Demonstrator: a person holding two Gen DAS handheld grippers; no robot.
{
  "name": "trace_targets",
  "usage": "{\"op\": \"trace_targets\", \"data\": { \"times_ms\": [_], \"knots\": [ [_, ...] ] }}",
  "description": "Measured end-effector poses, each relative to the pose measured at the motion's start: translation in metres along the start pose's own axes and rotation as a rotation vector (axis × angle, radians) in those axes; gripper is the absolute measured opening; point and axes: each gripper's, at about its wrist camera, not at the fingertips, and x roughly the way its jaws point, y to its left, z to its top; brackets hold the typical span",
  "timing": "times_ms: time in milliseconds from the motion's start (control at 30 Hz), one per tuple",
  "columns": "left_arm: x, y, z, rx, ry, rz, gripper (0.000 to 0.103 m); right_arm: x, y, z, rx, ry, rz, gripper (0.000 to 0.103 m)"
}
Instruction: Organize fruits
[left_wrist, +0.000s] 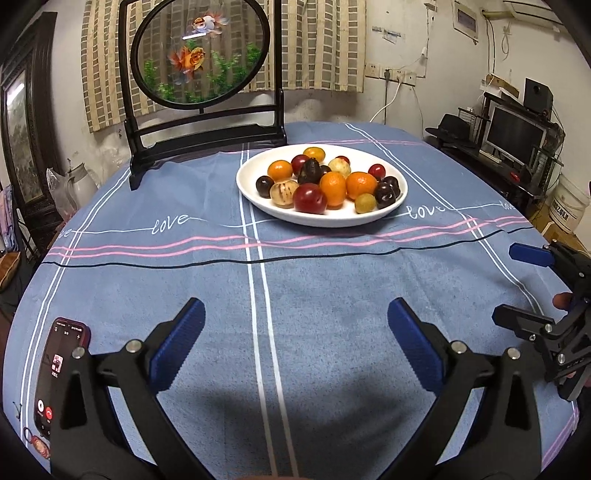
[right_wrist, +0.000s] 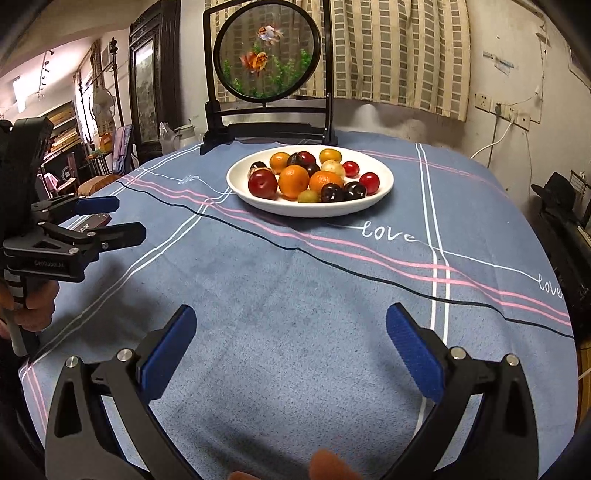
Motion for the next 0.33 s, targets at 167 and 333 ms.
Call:
{"op": "trace_targets", "data": {
  "times_ms": [167, 333],
  "knots": [
    [0.0001, -0.0019, -0.0003, 0.010, -0.006, 0.013, 0.101, 0.0008, -0.0029, -0.0010, 0.014, 0.003, 0.001, 0.102],
    [0.0015, -0.0031, -0.0014, 0.016, -0.001, 0.016, 0.101, 0.0022, -0.0025, -0.0022, 0.014, 0.010, -0.001, 0.102]
  ]
}}
